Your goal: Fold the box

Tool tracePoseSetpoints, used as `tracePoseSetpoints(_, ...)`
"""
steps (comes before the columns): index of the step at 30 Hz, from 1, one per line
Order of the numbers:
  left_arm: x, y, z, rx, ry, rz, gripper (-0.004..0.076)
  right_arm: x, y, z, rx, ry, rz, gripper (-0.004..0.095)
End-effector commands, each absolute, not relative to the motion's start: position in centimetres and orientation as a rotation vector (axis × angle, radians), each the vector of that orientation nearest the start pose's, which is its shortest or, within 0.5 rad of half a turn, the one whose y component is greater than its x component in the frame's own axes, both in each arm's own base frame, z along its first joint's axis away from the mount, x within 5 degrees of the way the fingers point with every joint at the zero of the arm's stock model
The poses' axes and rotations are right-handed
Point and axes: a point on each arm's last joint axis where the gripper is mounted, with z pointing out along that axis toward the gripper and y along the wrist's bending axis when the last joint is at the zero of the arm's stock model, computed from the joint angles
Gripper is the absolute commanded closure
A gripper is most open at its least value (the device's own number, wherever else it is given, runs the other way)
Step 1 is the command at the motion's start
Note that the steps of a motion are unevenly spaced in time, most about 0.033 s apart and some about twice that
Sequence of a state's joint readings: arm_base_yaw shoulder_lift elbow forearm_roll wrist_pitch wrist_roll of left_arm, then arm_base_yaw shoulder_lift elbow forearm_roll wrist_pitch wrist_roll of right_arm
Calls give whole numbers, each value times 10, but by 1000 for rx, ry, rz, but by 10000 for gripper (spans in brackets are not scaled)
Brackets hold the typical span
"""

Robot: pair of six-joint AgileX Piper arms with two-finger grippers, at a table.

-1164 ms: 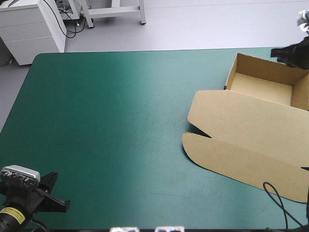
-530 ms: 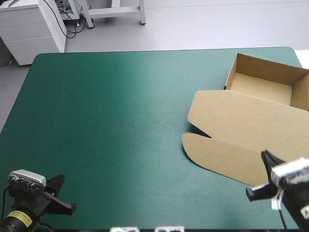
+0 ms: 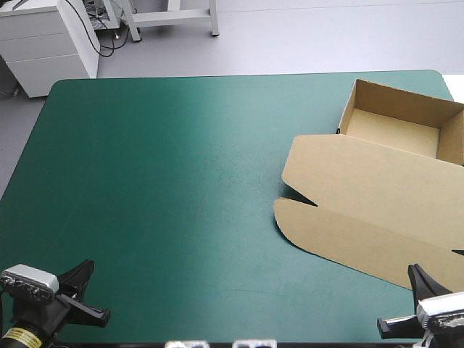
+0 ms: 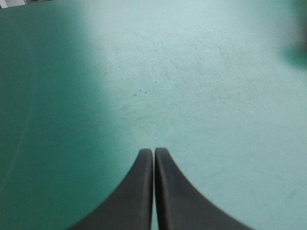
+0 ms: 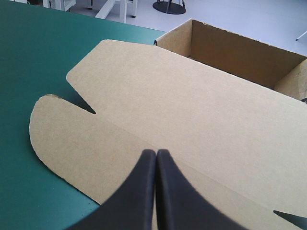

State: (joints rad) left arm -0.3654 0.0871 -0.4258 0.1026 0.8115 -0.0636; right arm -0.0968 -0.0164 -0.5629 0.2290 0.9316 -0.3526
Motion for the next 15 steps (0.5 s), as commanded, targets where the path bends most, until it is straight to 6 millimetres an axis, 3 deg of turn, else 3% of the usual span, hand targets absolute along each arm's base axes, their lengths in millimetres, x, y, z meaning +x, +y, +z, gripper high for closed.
tracePoseSetpoints(1, 28, -5, 289, 302, 1848, -188, 731, -13, 18, 319, -215, 1715, -52, 927)
tracePoseSetpoints(10, 28, -5, 289, 302, 1848, -188, 731, -1, 18, 299, -196, 1783, -4, 927)
tracePoseSetpoints(15, 29, -4, 289, 303, 1846, -173, 731, 0, 18, 299, -192, 1774, 5, 927)
